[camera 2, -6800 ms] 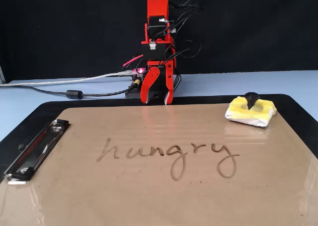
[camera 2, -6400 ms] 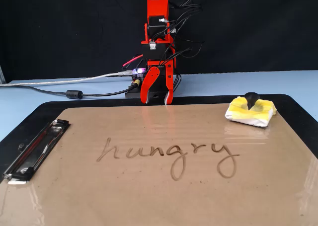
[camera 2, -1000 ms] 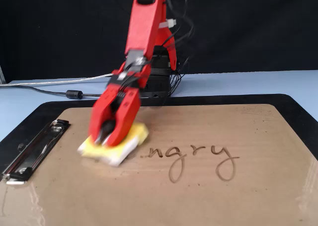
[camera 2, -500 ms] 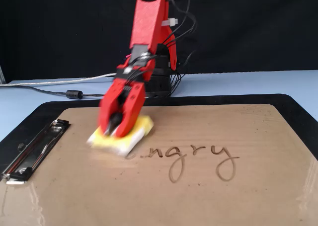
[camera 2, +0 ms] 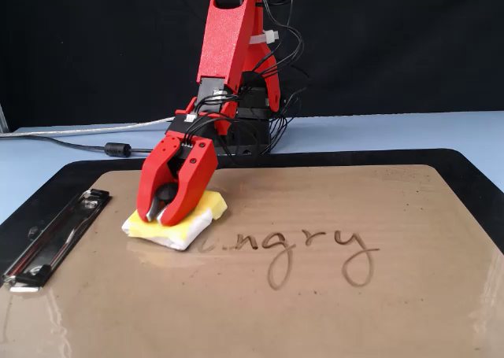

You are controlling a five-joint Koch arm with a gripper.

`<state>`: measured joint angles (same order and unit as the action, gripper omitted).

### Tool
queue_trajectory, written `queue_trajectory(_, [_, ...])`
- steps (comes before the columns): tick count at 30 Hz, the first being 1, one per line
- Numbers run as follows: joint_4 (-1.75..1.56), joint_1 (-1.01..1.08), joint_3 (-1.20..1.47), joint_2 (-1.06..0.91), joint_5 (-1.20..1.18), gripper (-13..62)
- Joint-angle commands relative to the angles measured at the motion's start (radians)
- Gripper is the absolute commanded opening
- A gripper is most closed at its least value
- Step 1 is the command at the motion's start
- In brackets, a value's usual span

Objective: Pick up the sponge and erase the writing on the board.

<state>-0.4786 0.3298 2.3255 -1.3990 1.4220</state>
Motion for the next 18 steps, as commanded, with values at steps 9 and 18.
queue_trajectory(9, [-0.057, -0.005, -0.086, 0.087, 0.078, -7.6])
queue_trajectory(18, [-0.072, -0.189, 0.262, -0.222, 0.141, -7.6])
